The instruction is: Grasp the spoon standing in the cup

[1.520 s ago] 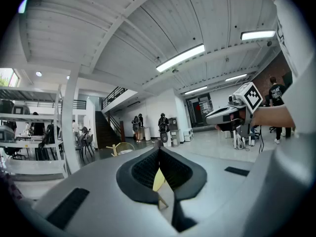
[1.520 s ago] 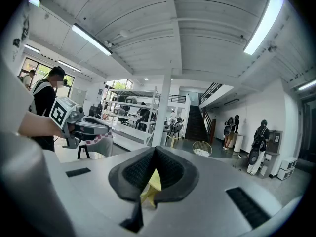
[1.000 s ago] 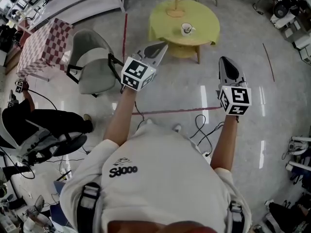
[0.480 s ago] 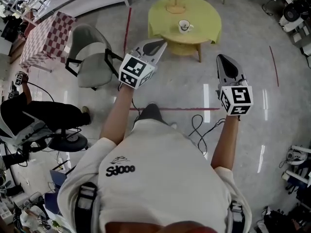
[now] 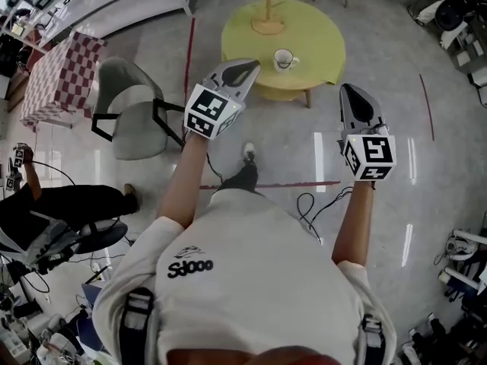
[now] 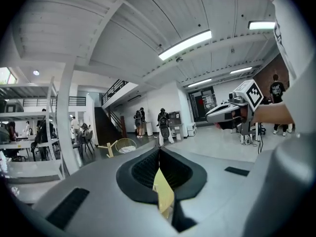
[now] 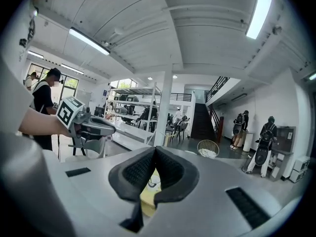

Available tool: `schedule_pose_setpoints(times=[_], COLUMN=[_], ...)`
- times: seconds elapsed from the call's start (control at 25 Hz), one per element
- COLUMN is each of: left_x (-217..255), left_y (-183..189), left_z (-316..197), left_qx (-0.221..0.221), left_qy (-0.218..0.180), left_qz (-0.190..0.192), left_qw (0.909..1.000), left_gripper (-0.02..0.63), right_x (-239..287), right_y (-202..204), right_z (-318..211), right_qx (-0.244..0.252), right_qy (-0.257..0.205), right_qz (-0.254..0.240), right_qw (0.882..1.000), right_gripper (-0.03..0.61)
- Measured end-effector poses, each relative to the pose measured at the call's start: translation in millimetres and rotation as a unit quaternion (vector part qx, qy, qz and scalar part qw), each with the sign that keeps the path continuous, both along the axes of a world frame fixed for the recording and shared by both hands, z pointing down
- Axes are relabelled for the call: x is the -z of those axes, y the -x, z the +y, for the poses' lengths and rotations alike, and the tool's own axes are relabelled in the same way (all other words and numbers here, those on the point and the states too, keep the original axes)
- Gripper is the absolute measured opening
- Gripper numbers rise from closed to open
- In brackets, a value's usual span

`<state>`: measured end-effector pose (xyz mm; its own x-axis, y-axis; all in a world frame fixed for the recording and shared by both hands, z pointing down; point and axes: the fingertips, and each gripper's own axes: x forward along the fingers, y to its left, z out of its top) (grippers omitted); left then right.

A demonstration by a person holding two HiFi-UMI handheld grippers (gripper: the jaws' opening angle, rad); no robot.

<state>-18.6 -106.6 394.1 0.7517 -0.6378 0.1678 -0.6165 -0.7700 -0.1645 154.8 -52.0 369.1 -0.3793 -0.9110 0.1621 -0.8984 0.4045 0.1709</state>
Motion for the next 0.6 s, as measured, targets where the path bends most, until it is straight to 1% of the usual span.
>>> schedule_pose_setpoints(times=[0.16, 0.4, 0.48, 0.6], left_x=[7, 4, -2, -12], left_y=[4, 4, 1, -8], left_z=[-64, -146, -165, -183], left_qx=[-0.008, -0.026, -0.038, -0.073], left_qy=[-0.001, 0.003, 0.009, 0.017], left_qz=[0.006, 0.004, -0.001, -0.010], left_qw=[0.9999, 0.9997, 0.9993, 0.9972], left_gripper=[0.028, 0.028, 0.028, 0.028], right_x=[2, -5, -7, -10], right_y=[8, 15, 13, 13], right_z=[-59, -140, -161, -186], right_qx=[0.000, -0.018, -0.026, -0.032], right_qy=[0.009, 0.018, 0.020, 0.022], right_qz=[-0.022, -0.013, -0.012, -0.015], right_qw=[1.000, 1.000, 0.999, 0.999], right_gripper=[0.021, 0.021, 0.021, 0.021])
